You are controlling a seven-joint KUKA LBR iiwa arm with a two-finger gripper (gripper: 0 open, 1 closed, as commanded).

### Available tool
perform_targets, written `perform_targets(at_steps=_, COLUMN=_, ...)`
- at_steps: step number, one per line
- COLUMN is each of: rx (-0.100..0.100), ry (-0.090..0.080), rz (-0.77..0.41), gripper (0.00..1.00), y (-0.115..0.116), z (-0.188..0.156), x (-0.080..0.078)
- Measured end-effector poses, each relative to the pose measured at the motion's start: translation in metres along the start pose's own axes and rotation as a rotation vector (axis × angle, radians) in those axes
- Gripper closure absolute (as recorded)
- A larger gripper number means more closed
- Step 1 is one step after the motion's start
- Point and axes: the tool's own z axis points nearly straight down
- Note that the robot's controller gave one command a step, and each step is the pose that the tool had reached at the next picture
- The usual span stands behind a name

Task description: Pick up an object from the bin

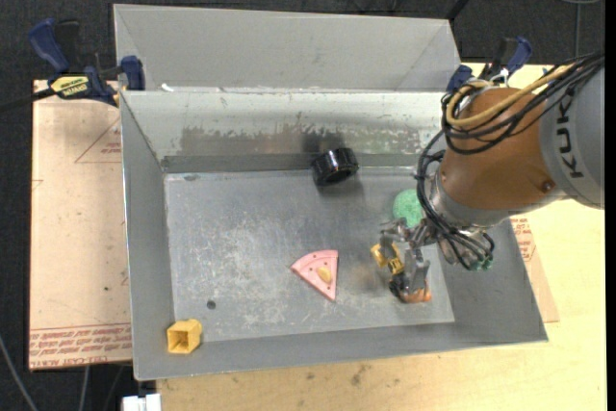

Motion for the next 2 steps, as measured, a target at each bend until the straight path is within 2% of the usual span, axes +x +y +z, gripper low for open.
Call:
perform_targets(at_steps=1, rx=0.0, ry=0.0, rz=0.0, gripper=1.0, y=0.0, z=0.0, x=0.0)
perform_targets(at_steps=2, rx=0.0, ry=-0.001, rz=-0.013, gripper=1.0, y=-0.019, z=-0.113, x=-0.018)
